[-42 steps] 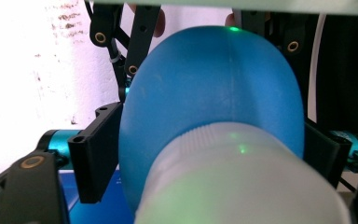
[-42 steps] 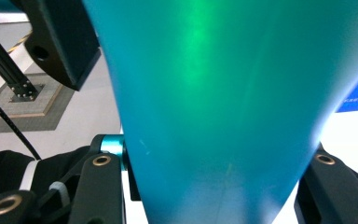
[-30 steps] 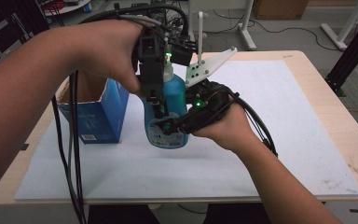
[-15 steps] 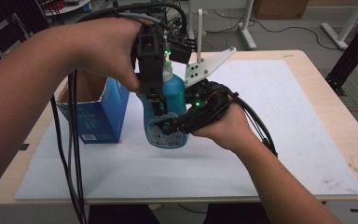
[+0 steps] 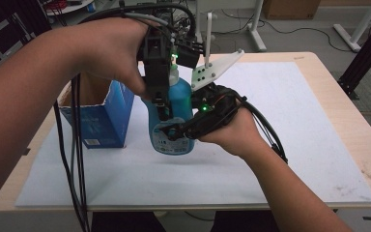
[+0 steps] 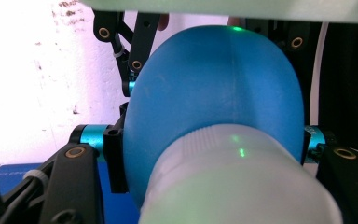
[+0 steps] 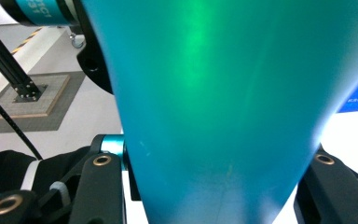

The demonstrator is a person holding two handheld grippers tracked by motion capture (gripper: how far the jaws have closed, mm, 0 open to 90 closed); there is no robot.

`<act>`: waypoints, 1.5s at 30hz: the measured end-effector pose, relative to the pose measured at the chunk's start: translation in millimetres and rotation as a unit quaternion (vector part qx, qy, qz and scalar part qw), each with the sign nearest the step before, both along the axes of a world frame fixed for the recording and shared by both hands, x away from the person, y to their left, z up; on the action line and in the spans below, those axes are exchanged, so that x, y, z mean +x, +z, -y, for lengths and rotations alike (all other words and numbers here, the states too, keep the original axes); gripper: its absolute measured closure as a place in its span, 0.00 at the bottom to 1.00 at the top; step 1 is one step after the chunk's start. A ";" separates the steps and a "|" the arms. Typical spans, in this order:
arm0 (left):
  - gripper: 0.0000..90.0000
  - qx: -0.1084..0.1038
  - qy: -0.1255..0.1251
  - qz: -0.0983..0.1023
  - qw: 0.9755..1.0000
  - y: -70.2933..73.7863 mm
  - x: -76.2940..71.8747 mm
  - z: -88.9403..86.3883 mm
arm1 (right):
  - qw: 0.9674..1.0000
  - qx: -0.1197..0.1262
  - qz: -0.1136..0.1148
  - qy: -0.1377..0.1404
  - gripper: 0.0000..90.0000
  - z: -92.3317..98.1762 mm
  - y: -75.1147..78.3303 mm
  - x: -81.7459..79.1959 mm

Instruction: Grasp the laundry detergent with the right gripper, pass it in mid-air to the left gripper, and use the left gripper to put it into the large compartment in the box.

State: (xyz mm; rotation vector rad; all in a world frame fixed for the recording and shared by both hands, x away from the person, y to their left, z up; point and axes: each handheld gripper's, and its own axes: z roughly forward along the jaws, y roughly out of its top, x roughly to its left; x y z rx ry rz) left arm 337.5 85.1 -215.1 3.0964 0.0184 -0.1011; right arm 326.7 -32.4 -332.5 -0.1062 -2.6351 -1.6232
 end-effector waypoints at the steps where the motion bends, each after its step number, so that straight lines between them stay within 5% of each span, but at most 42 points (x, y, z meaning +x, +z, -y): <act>1: 0.42 0.001 0.001 0.000 1.000 -0.3 -0.7 -0.1 | 1.000 -0.001 0.000 0.001 0.53 -0.4 -0.3 -0.4; 11: 0.43 -0.003 0.004 0.000 1.000 4.4 -4.1 0.0 | 1.000 0.008 0.007 0.005 0.48 1.5 1.6 -2.9; 22: 0.42 0.008 0.008 0.000 1.000 6.7 -4.5 -3.2 | 1.000 -0.013 0.013 -0.016 0.17 30.9 13.1 -4.2; 33: 0.42 0.005 0.026 0.003 1.000 19.9 -4.4 -6.6 | 0.995 -0.083 0.048 -0.018 0.08 55.0 45.1 -6.1; 42: 0.42 0.005 0.056 0.005 0.998 35.9 -1.7 -16.1 | 0.988 -0.138 0.066 -0.026 0.03 70.6 70.1 -5.6; 45: 0.42 0.003 0.073 0.005 0.997 43.5 -0.5 -21.4 | 0.983 -0.170 0.068 -0.027 0.01 73.5 74.3 -2.1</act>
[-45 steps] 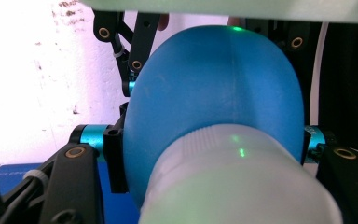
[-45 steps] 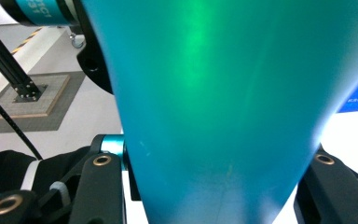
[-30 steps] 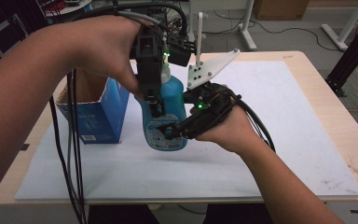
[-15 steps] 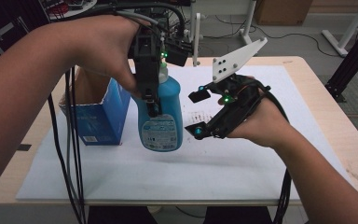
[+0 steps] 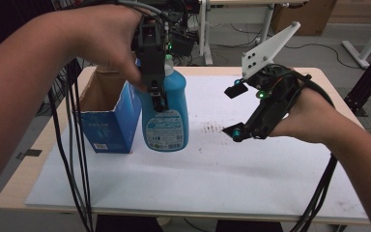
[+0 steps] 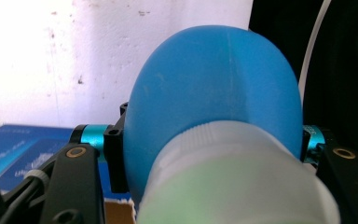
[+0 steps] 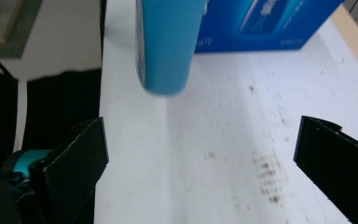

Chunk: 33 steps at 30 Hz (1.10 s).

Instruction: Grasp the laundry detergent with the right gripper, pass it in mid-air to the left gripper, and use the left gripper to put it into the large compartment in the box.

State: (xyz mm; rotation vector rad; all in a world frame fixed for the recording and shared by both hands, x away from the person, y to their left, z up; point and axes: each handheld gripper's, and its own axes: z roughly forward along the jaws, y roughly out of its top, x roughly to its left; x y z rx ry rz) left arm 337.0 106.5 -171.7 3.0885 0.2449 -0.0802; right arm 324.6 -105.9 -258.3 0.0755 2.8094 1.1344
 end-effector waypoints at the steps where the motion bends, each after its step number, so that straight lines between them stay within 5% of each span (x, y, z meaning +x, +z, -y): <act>1: 0.42 -0.002 0.005 0.001 1.000 3.0 0.4 -2.1 | 1.000 -0.010 0.001 0.001 0.01 1.0 1.2 0.6; 6: 0.42 -0.014 0.041 -0.002 0.999 19.6 3.2 -14.6 | 0.997 -0.076 0.004 0.010 0.01 6.8 7.8 2.9; 9: 0.42 -0.019 0.087 -0.010 0.996 28.7 7.7 -23.3 | 0.993 -0.121 0.006 0.011 0.01 12.9 11.2 6.0; 14: 0.42 -0.022 0.165 -0.017 0.986 41.9 16.8 -36.9 | 0.988 -0.157 0.010 0.007 0.01 22.1 18.8 8.3; 17: 0.42 -0.022 0.214 -0.017 0.976 49.1 21.3 -43.8 | 0.986 -0.168 0.009 0.006 0.01 26.0 21.6 9.0; 20: 0.42 -0.025 0.264 -0.007 0.964 56.8 25.7 -51.1 | 0.984 -0.175 0.006 0.007 0.01 28.4 22.4 10.0; 24: 0.42 -0.023 0.330 0.011 0.944 66.9 30.3 -63.4 | 0.983 -0.183 0.005 0.009 0.01 30.3 22.5 10.8; 27: 0.42 -0.024 0.384 0.022 0.923 73.1 35.0 -76.5 | 0.983 -0.183 0.004 0.007 0.01 31.4 22.6 11.2; 32: 0.42 -0.030 0.472 0.023 0.881 77.1 43.4 -104.1 | 0.983 -0.184 0.003 0.004 0.01 32.6 22.9 12.2; 33: 0.42 -0.029 0.484 0.028 0.874 77.3 44.3 -108.5 | 0.983 -0.182 0.002 0.005 0.01 32.7 22.6 12.4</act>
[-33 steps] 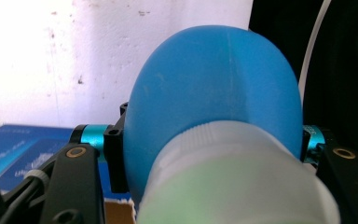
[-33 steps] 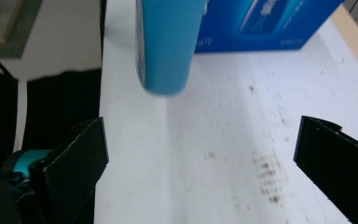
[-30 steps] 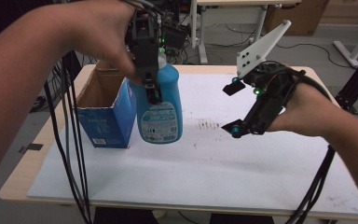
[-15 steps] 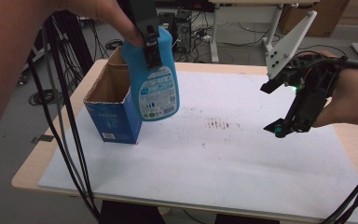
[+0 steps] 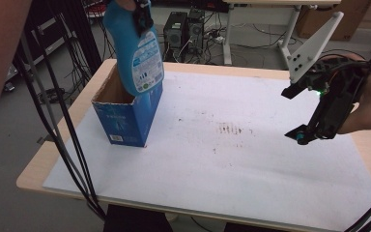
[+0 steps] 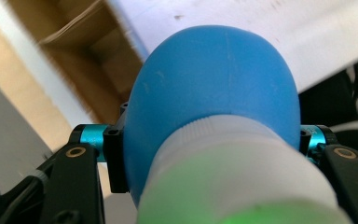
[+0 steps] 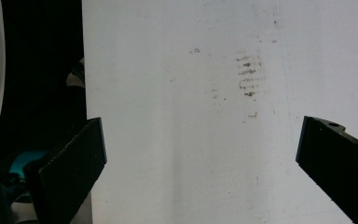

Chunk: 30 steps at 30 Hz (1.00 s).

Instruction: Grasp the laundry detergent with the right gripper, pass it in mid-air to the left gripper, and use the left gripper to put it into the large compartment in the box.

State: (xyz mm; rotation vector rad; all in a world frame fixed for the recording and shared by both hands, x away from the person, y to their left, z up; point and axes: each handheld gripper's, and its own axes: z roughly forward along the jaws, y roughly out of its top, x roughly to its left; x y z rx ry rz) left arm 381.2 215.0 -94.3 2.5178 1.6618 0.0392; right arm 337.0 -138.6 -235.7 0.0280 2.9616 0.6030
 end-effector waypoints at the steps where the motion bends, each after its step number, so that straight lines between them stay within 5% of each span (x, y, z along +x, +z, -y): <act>1: 0.42 0.003 0.014 -0.001 1.000 0.1 1.1 -4.3 | 1.000 -0.001 -0.002 0.000 0.01 0.0 0.1 0.2; 4: 0.42 0.013 0.048 0.000 0.999 -1.6 4.4 -15.3 | 1.000 -0.003 -0.002 0.000 0.01 -0.5 -0.6 1.0; 14: 0.42 0.026 0.076 -0.010 0.997 -24.3 22.4 -40.3 | 1.000 -0.005 -0.008 -0.003 0.01 -3.2 -5.3 3.2; 21: 0.42 0.032 0.055 -0.021 0.998 -49.3 34.2 -44.8 | 1.000 -0.006 -0.013 -0.009 0.01 -2.5 -8.3 6.1; 30: 0.42 0.052 -0.008 -0.036 0.998 -90.1 45.4 -42.7 | 1.000 -0.014 -0.020 -0.012 0.01 -4.1 -12.0 10.1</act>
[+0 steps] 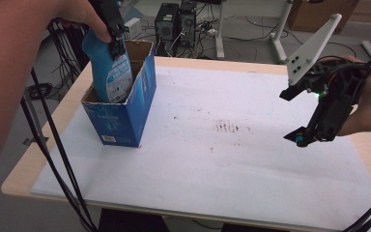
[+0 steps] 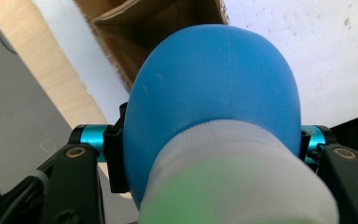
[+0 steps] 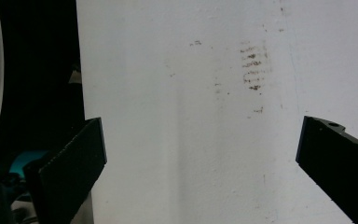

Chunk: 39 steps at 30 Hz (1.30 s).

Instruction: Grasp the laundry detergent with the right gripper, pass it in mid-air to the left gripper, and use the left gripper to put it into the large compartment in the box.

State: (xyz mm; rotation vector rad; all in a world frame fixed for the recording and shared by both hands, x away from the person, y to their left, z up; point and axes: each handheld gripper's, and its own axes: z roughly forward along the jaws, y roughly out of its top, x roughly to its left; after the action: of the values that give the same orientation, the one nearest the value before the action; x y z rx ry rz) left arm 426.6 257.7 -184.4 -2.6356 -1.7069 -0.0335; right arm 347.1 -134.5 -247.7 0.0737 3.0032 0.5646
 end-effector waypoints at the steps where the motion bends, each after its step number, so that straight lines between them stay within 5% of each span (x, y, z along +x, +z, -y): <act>1: 0.42 0.000 -0.005 -0.002 1.000 -4.6 1.0 -0.2 | 1.000 -0.002 -0.001 0.000 0.01 -0.4 -0.2 0.4; 6: 0.42 0.005 -0.028 -0.011 1.000 -23.0 4.0 1.6 | 1.000 -0.005 -0.004 0.002 0.01 -2.3 -1.7 1.3; 12: 0.42 0.019 -0.087 -0.016 0.996 -52.3 5.8 4.4 | 1.000 -0.010 -0.008 0.001 0.01 -4.3 -4.9 1.2; 16: 0.42 0.026 -0.136 -0.021 0.990 -66.8 6.9 3.5 | 1.000 -0.012 -0.011 -0.004 0.01 -3.6 -8.3 0.5; 24: 0.42 0.020 -0.180 -0.025 0.983 -89.4 9.3 1.5 | 1.000 -0.015 -0.017 -0.005 0.01 -2.2 -14.6 2.0; 29: 0.42 0.013 -0.194 -0.026 0.981 -103.1 11.6 -1.0 | 1.000 -0.020 -0.022 -0.006 0.01 -3.9 -18.8 3.3; 32: 0.42 -0.001 -0.188 -0.019 0.982 -104.7 13.0 -4.3 | 0.999 -0.023 -0.026 -0.008 0.01 -4.7 -20.6 3.9; 39: 0.40 -0.021 -0.185 -0.035 0.982 -105.8 19.2 -11.1 | 0.999 -0.022 -0.028 -0.007 0.01 -5.7 -23.4 7.0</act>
State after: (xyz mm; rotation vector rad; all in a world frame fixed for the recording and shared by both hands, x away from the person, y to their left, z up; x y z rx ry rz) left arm 445.8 268.8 -290.2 -2.9058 -1.1887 0.0954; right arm 354.1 -128.8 -271.1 0.1096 3.0644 0.5022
